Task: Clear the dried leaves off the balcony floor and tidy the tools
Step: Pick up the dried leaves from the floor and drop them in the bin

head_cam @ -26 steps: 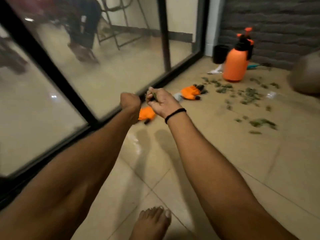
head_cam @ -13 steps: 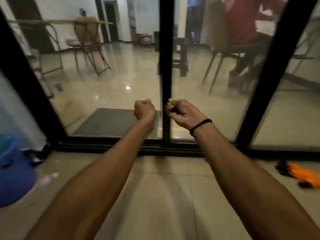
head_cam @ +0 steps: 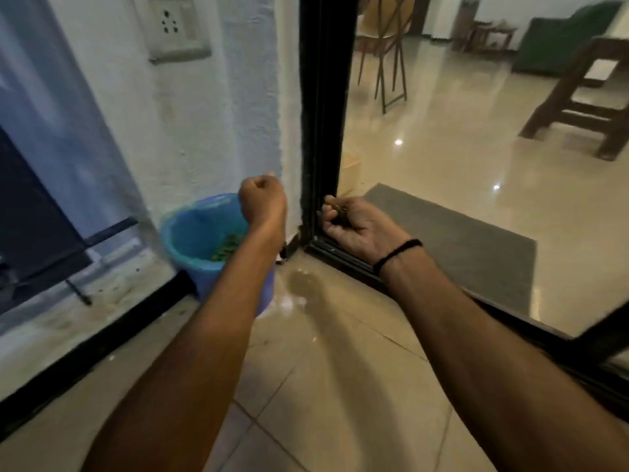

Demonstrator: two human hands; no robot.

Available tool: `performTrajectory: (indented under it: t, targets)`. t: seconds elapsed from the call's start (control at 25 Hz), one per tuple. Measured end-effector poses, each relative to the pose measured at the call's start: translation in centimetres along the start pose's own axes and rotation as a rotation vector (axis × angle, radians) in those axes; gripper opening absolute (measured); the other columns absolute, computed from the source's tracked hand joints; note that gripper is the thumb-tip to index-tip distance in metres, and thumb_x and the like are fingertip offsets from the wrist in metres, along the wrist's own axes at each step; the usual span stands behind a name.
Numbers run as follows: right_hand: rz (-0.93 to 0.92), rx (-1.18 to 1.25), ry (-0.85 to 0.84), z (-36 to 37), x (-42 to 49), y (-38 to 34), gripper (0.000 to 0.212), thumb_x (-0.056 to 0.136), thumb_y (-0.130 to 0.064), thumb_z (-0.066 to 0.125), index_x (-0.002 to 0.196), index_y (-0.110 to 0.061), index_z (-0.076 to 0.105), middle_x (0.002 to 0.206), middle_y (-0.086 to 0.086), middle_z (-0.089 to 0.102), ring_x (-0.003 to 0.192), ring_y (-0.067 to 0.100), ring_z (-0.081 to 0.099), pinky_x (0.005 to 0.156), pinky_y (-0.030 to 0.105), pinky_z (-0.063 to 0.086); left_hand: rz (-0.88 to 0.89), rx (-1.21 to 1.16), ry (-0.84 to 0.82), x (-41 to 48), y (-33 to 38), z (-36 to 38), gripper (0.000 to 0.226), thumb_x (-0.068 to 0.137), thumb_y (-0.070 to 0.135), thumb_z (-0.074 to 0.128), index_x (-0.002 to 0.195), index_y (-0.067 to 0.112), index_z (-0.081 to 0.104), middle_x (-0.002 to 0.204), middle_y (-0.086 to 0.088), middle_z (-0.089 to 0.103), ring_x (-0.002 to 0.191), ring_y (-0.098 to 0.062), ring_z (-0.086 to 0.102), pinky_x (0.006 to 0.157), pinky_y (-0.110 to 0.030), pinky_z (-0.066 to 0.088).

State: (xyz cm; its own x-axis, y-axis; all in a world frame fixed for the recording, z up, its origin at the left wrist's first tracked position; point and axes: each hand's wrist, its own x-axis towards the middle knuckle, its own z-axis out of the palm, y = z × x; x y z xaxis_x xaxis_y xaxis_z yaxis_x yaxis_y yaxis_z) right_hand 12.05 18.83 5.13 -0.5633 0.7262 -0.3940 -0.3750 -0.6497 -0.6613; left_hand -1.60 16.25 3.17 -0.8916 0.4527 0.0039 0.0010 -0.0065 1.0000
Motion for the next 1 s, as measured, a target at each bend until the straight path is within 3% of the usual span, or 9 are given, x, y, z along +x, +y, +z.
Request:
performTrajectory:
  t: [0.04, 0.08, 0.24, 0.36, 0.52, 0.68, 0.76, 0.84, 1.0]
  targets:
    - [0.031, -0.028, -0.013, 2.1, 1.9, 1.5, 0.025, 0.101, 0.003, 0.036, 0.080, -0.007, 0.043, 0.071, 0.007, 0.040, 0.058, 0.008, 0.036, 0.041, 0.010, 0.037, -0.031, -0.011, 0.029, 2.3, -0.3, -2.0, 0.033, 0.097, 0.026, 0.055, 0.069, 0.009, 0.059, 0.068, -0.014, 0.062, 0.069, -0.012, 0.039, 0.063, -0.039, 0.045]
    - [0.058, -0.052, -0.020, 3.9, 3.6, 2.8, 0.026, 0.101, 0.003, 0.036, 0.078, -0.008, 0.041, 0.070, 0.006, 0.038, 0.057, 0.008, 0.035, 0.038, 0.011, 0.036, -0.064, -0.024, 0.054, 4.1, -0.7, -3.8, 0.033, 0.097, 0.025, 0.054, 0.068, 0.009, 0.059, 0.068, -0.012, 0.061, 0.063, -0.032, 0.058, 0.062, -0.040, 0.045]
    - [0.121, -0.146, 0.032, 9.2, 8.4, 7.1, 0.029, 0.102, -0.001, 0.035, 0.075, -0.010, 0.037, 0.071, 0.005, 0.034, 0.056, 0.011, 0.031, 0.042, 0.014, 0.035, -0.243, -0.047, 0.147, 8.6, -2.4, -8.7, 0.042, 0.089, 0.018, 0.054, 0.115, -0.013, 0.061, 0.118, -0.030, 0.064, 0.099, -0.044, 0.067, 0.062, -0.048, 0.050]
    - [0.189, -0.202, -0.001, 10.8, 8.3, 9.0, 0.030, 0.102, -0.023, 0.045, 0.079, -0.005, 0.051, 0.063, 0.011, 0.053, 0.059, 0.020, 0.047, 0.059, 0.028, 0.044, -0.269, 0.040, 0.086, 9.2, -3.2, -9.9, 0.040, 0.089, 0.021, 0.055, 0.115, -0.007, 0.066, 0.112, -0.028, 0.068, 0.080, -0.037, 0.068, 0.061, -0.044, 0.051]
    - [0.230, -0.223, -0.075, 11.1, 6.0, 8.8, 0.052, 0.100, -0.046, 0.042, 0.082, 0.001, 0.055, 0.080, 0.019, 0.059, 0.099, 0.037, 0.061, 0.089, 0.046, 0.047, -0.230, 0.155, 0.058, 8.9, -3.2, -10.1, 0.042, 0.096, 0.023, 0.043, 0.121, -0.004, 0.063, 0.126, -0.023, 0.064, 0.110, -0.040, 0.062, 0.094, -0.048, 0.053]
    - [0.199, -0.270, -0.079, 10.2, 6.8, 8.8, 0.031, 0.099, -0.033, 0.048, 0.110, -0.004, 0.054, 0.107, 0.020, 0.051, 0.098, 0.033, 0.053, 0.094, 0.047, 0.045, -0.107, 0.249, 0.251, 7.8, -3.3, -9.0, 0.039, 0.100, 0.024, 0.040, 0.121, 0.002, 0.065, 0.131, -0.019, 0.063, 0.120, -0.037, 0.057, 0.097, -0.037, 0.043]
    - [0.148, -0.240, -0.081, 9.6, 7.2, 8.7, 0.013, 0.101, -0.012, 0.044, 0.099, -0.005, 0.056, 0.097, 0.013, 0.053, 0.088, 0.024, 0.056, 0.094, 0.037, 0.049, -0.064, 0.180, 0.344, 6.9, -3.4, -8.0, 0.031, 0.097, 0.022, 0.045, 0.116, 0.009, 0.065, 0.127, -0.013, 0.065, 0.120, -0.033, 0.057, 0.099, -0.035, 0.042]
    - [0.091, -0.218, -0.079, 8.4, 7.1, 7.9, 0.020, 0.101, 0.001, 0.039, 0.094, -0.005, 0.057, 0.086, 0.009, 0.055, 0.074, 0.015, 0.056, 0.079, 0.028, 0.052, -0.024, 0.099, 0.382, 6.0, -3.2, -6.4, 0.025, 0.093, 0.019, 0.049, 0.114, 0.014, 0.062, 0.123, -0.009, 0.066, 0.119, -0.031, 0.057, 0.100, -0.035, 0.040]
    - [-0.060, -0.226, -0.012, 5.5, 4.8, 4.3, 0.027, 0.098, 0.005, 0.043, 0.120, 0.002, 0.060, 0.083, 0.009, 0.060, 0.070, 0.013, 0.057, 0.067, 0.022, 0.051, 0.057, 0.043, 0.348, 3.2, -1.5, -2.9, 0.025, 0.090, 0.017, 0.050, 0.114, 0.014, 0.058, 0.120, -0.010, 0.066, 0.116, -0.031, 0.058, 0.097, -0.036, 0.041]
